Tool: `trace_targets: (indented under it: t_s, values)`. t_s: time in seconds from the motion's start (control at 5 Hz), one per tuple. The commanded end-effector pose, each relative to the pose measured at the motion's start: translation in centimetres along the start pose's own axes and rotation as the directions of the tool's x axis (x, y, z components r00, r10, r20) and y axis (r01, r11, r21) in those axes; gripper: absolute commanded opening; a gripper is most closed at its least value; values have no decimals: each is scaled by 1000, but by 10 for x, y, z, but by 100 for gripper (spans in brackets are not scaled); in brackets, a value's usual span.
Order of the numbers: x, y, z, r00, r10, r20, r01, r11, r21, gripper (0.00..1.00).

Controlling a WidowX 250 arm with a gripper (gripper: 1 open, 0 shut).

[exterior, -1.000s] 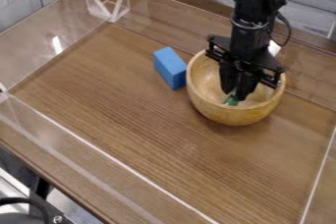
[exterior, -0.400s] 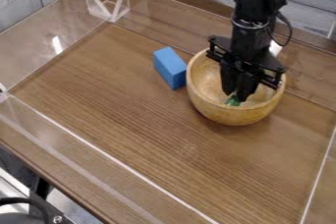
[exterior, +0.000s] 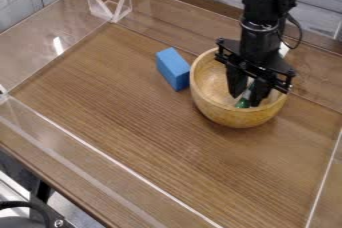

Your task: Remove the green marker from inside the brown bowl and put it on the table

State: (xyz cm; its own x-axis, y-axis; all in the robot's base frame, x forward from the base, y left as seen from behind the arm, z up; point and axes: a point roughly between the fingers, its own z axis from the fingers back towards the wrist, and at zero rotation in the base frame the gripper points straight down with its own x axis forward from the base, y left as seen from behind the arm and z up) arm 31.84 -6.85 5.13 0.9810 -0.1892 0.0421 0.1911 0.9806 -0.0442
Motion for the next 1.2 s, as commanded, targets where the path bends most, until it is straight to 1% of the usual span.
trace_targets:
  t_s: [0.0,0.2,0.4,0.6,0.8,1.0]
  values:
    - [8,-5,19,997,-27,72,28,1000,-2,0]
    - [8,-8,18,997,-34,75,34,999,-9,0]
    - [7,-10,15,996,-42,75,43,999,-15,100]
    - [6,-13,12,996,-49,77,51,998,-21,100]
    - [5,-14,9,995,-55,84,58,998,-28,0]
    - [5,-16,6,994,-61,90,64,997,-37,0]
